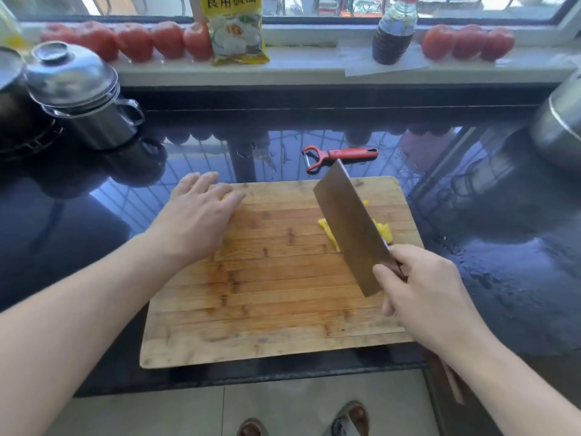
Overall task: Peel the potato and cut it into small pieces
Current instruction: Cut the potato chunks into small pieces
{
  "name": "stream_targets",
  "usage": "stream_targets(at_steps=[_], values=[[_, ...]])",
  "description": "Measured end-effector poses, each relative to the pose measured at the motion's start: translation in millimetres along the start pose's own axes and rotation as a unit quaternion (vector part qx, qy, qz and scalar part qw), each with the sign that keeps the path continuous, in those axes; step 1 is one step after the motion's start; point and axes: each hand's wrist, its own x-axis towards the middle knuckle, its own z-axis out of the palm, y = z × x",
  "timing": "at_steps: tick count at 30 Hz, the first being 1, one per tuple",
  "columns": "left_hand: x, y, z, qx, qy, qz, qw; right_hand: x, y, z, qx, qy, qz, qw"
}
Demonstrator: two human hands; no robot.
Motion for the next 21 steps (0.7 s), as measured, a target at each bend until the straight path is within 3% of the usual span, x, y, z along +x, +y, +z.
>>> stream_targets(at_steps=[2, 6, 9, 13, 16, 19, 21], values=[[10, -2, 2, 0.056, -0.015, 0.031, 0.998, 1, -1, -1, 0.053, 0.009, 0.035, 0.998], [17, 3, -1, 0.065, 0.009, 0.051, 0.997, 6, -1, -5, 0.124, 0.024, 0.071, 0.989], [5, 22, -1, -0.069, 0.072, 0.063, 0.993, 6, -1, -7, 0.137, 0.022, 0.07, 0.988], [-25, 58, 3, -0.167, 0.077, 0.115, 0.976, 5, -3, -3, 0.13, 0.002, 0.071, 0.989], [-35, 55, 14, -0.276, 0.089, 0.006, 0.957, 4, -6, -1, 0.129, -0.007, 0.066, 0.989], [-42, 42, 21, -0.377, 0.103, -0.145, 0.909, 4, -5, 3, 0.127, -0.005, 0.059, 0.99], [-46, 36, 24, -0.375, 0.092, -0.164, 0.908, 4, -6, 6, 0.12, -0.015, 0.054, 0.991]])
